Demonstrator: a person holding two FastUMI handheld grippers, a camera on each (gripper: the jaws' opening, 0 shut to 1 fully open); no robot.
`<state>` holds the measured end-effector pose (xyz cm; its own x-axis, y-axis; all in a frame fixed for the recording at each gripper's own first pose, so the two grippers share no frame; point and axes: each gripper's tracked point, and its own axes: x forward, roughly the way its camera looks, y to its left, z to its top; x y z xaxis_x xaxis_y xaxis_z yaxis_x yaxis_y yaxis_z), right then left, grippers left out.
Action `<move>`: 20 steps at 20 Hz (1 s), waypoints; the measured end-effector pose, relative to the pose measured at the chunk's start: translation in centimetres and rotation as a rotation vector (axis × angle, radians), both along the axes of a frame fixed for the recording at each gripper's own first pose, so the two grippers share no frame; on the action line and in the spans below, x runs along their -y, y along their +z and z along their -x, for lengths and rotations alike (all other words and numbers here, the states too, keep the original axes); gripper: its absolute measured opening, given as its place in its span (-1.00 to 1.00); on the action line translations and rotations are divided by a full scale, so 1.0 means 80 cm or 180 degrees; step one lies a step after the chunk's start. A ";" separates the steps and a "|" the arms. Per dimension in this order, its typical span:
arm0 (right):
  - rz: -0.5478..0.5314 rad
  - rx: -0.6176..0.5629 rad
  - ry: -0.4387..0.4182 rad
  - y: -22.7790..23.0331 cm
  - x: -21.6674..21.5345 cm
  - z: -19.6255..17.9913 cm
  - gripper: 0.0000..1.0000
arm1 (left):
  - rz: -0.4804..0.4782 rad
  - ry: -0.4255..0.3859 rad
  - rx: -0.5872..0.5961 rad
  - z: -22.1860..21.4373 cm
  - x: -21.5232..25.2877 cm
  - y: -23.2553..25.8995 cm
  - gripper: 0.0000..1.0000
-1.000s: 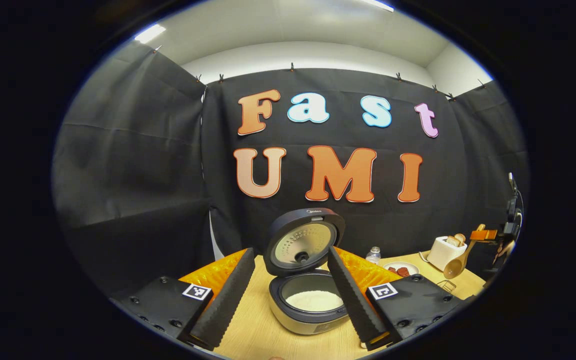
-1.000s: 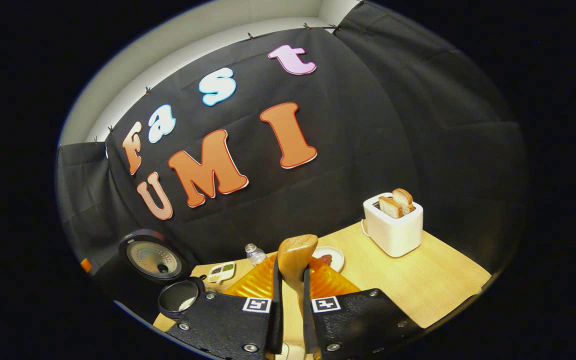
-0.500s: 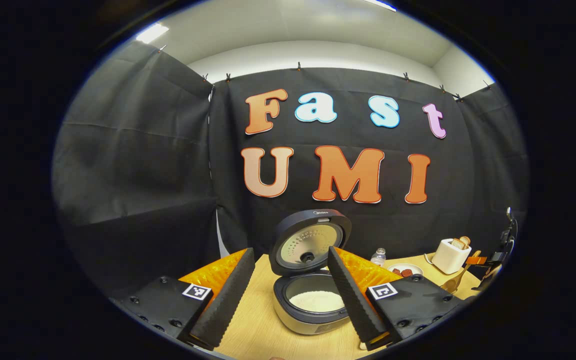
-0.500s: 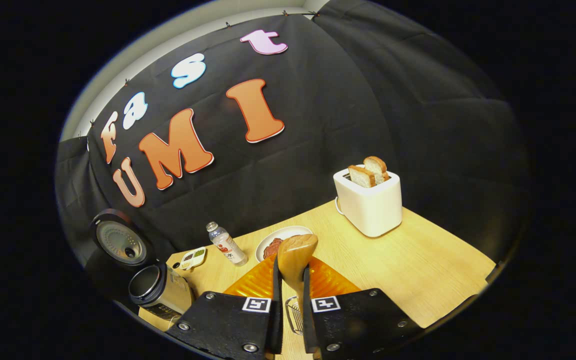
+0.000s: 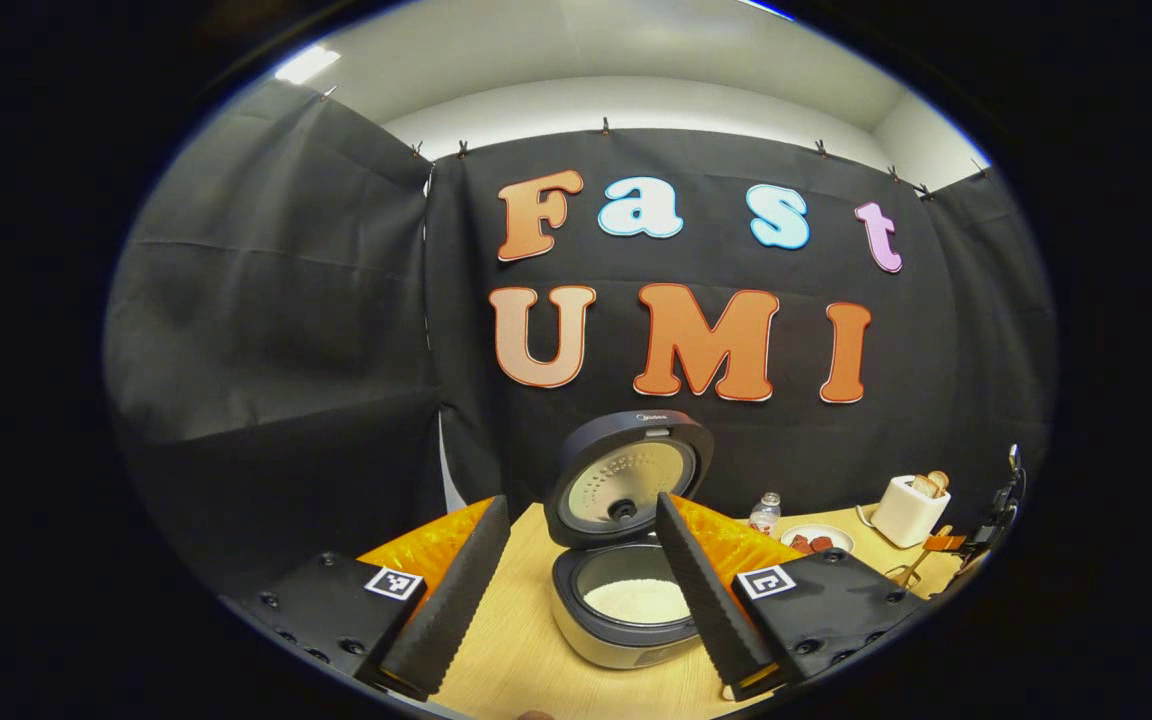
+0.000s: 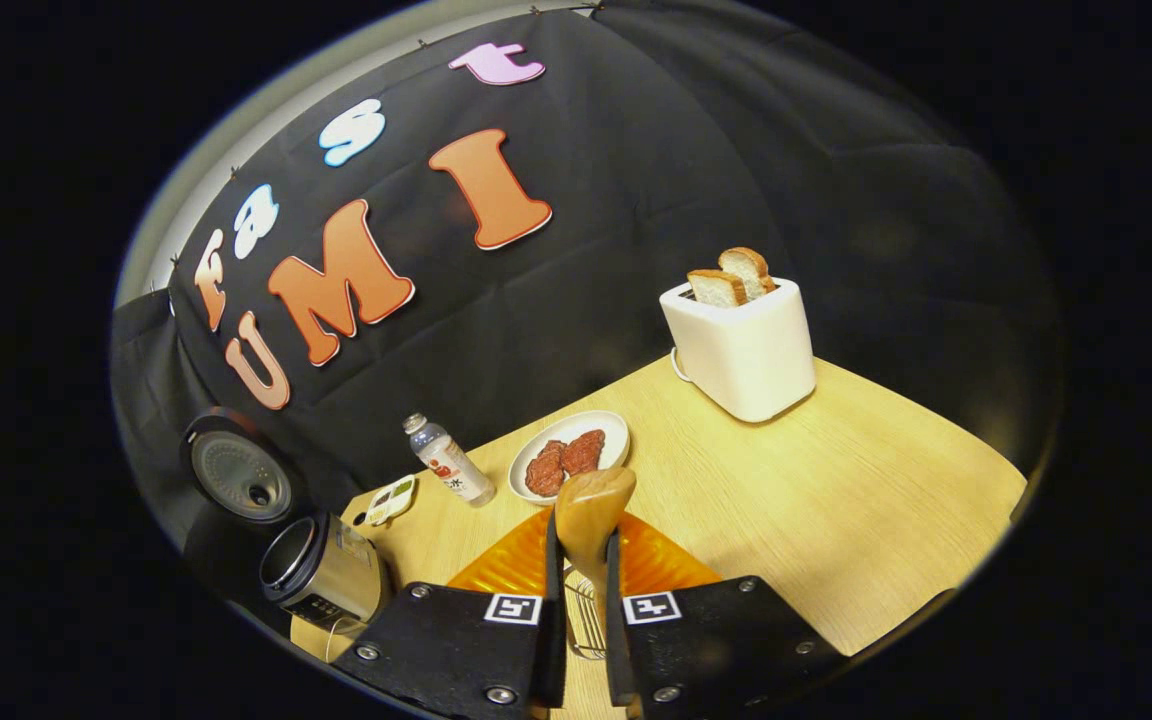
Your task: Close the left gripper, press the button to open the rice cooker; take a wooden spoon from the chopstick holder with the right hand, scoop a spoonful of rice and pour it into the rice cooker, then put the wooden spoon back into the chopstick holder.
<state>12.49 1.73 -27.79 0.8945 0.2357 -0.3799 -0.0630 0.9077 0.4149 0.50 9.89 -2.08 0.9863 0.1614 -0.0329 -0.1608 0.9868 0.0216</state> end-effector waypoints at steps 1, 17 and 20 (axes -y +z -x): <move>-0.0022 -0.0015 0.0000 0.001 0.004 0.002 -0.65 | 0.0011 -0.0010 0.0024 0.000 -0.001 0.000 0.98; 0.1061 0.0327 -0.0526 0.120 0.074 0.020 0.89 | 0.0139 -0.0385 0.0078 -0.114 0.018 0.088 0.92; 0.1147 0.0426 -0.0456 0.146 0.066 0.029 0.89 | 0.0214 -0.0415 0.0147 -0.166 0.026 0.127 0.98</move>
<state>10.14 -3.56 -16.10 0.9558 -0.0218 -0.2934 0.0429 0.9969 0.0656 13.77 7.83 8.08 0.9995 0.0309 0.0065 -0.0305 0.9983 -0.0497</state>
